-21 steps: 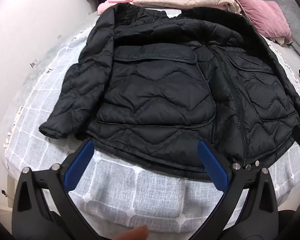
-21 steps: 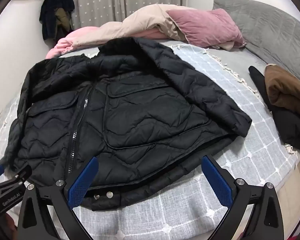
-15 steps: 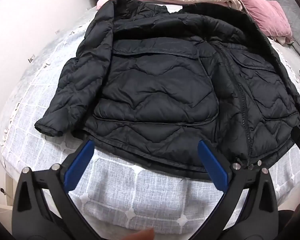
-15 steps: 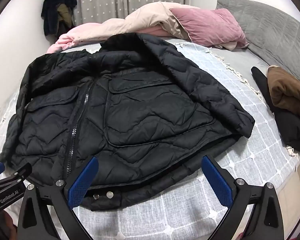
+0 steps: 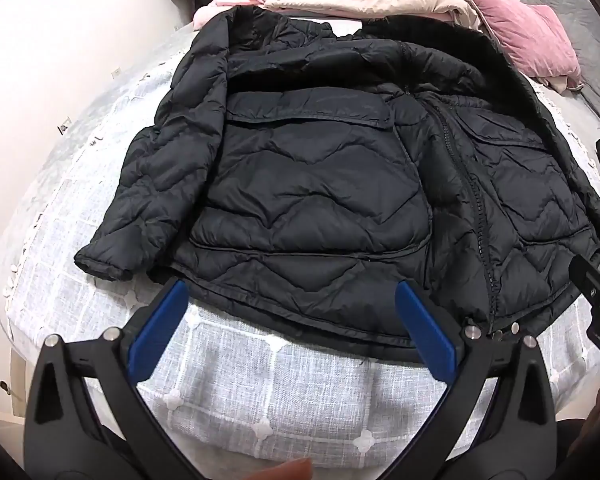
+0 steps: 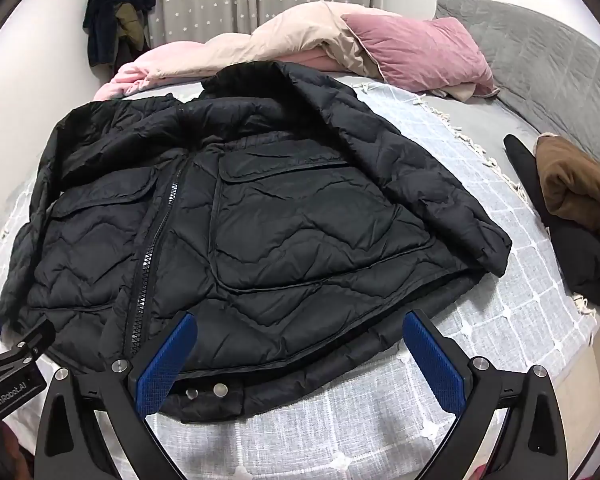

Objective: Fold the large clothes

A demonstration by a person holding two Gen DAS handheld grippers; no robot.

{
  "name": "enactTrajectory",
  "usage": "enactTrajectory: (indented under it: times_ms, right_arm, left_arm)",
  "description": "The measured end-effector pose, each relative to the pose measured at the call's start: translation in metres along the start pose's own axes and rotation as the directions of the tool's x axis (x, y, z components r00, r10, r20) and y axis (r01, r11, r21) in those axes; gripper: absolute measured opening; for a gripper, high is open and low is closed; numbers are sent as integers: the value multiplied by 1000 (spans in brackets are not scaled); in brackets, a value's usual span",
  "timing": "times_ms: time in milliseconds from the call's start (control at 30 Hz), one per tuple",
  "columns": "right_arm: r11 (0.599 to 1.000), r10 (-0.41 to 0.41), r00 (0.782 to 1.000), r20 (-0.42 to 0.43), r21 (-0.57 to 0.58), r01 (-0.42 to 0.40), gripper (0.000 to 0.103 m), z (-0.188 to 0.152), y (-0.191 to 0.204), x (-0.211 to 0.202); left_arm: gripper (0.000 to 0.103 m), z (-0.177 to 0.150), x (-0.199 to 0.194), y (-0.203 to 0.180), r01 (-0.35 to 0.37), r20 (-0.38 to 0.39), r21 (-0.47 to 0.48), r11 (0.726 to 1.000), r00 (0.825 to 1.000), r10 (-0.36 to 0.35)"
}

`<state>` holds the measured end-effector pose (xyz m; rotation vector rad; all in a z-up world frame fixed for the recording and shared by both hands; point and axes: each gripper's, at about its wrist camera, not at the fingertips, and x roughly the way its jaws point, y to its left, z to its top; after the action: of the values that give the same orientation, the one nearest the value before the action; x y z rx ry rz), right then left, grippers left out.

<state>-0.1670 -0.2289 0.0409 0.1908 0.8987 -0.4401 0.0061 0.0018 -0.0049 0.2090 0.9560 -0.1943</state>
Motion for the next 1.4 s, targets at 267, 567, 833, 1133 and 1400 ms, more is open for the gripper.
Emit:
enactTrajectory:
  times_ms: [267,567,833,1133,1400]
  right_arm:
    - [1000,0,1000,4,-4,0,103,0,-2,-4]
    - [1000,-1,1000,-5,-14,1,103,0,-2,-5]
    - [1000,-9,1000,-3,-22,9,103,0,-2,-5]
    - [1000,-19,1000,-5,-21,19,103,1,-2,-3]
    - [1000,-20,1000,-6,-24,20,103,0,-2,-2]
  left_arm:
    - [103,4,-2,0,-3,0,1,1000,1000,3]
    - [103,5,0,-2,18,-13,23,1000,1000,-18]
    - [103,7,-1,-1,41,1,19,999,999,-41]
    - [103,5,-6,-2,40,24,26,999,999,-40]
    - [103,4,-7,-1,41,30,26,999,999,-42]
